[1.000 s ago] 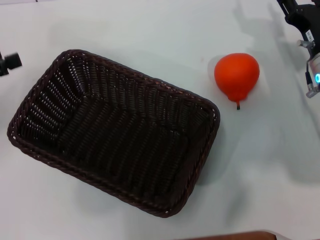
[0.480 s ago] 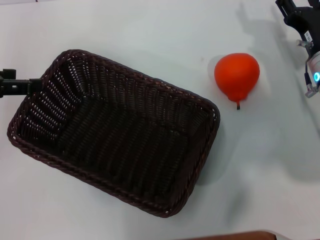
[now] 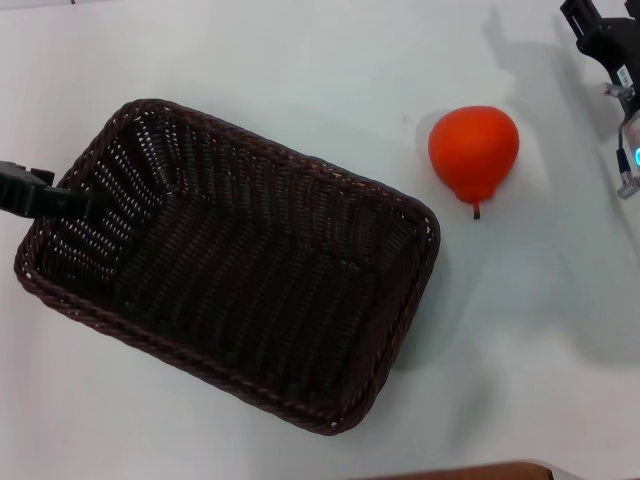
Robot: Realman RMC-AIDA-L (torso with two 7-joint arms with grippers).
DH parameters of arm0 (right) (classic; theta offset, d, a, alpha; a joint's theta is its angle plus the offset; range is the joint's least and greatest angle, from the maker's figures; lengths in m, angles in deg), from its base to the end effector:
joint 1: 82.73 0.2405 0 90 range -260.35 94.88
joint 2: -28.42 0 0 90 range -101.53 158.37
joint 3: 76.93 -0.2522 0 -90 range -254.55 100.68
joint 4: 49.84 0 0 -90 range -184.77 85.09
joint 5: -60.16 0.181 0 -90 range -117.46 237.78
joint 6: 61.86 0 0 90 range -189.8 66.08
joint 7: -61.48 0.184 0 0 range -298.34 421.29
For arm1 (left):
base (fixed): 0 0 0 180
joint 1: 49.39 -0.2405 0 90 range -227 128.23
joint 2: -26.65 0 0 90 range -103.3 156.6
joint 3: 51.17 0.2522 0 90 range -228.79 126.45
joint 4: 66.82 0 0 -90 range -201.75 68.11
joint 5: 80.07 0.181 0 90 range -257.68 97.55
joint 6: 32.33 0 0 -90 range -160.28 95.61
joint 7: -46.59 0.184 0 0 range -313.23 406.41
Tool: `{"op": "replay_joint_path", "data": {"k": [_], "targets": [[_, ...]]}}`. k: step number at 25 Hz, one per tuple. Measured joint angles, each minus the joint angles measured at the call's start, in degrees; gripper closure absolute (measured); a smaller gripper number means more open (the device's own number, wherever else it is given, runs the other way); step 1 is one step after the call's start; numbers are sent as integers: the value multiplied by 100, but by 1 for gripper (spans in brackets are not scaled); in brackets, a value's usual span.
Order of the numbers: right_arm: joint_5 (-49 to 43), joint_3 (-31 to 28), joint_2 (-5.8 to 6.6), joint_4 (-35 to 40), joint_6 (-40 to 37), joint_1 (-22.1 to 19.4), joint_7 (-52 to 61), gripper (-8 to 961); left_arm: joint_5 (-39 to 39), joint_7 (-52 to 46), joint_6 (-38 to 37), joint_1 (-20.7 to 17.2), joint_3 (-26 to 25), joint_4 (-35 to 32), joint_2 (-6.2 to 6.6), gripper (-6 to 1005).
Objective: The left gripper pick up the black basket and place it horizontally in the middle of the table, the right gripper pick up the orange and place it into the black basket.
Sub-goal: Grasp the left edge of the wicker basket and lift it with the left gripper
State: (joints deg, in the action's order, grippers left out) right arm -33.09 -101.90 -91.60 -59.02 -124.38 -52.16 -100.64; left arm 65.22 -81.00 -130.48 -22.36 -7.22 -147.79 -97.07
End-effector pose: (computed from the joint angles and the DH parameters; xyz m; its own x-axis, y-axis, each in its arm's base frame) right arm 0.3059 0.3776 0.0028 -0.4654 0.0027 0.8851 0.8850 -0.0118 0.4654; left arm -0.2502 0.3123 0.0226 0.6510 0.7453 0.1442 0.7349 -0.5711 -0.3657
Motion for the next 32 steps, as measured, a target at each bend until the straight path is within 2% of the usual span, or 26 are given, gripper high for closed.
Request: {"op": "replay_joint_path", "data": {"k": [7, 16, 23, 32], "targets": [[0, -5, 8, 64, 60, -7, 2, 75, 144, -92, 156, 94, 121, 164, -9, 204], [0, -9, 5, 95, 126, -24, 3, 74, 471, -535, 383, 178, 868, 302, -13, 214], [0, -141, 3, 201, 186, -42, 3, 74, 492, -676, 423, 366, 793, 629, 29, 222], [0, -205, 5, 224, 241, -45, 5, 75, 493, -714, 345, 365, 777, 546, 17, 587]]}}
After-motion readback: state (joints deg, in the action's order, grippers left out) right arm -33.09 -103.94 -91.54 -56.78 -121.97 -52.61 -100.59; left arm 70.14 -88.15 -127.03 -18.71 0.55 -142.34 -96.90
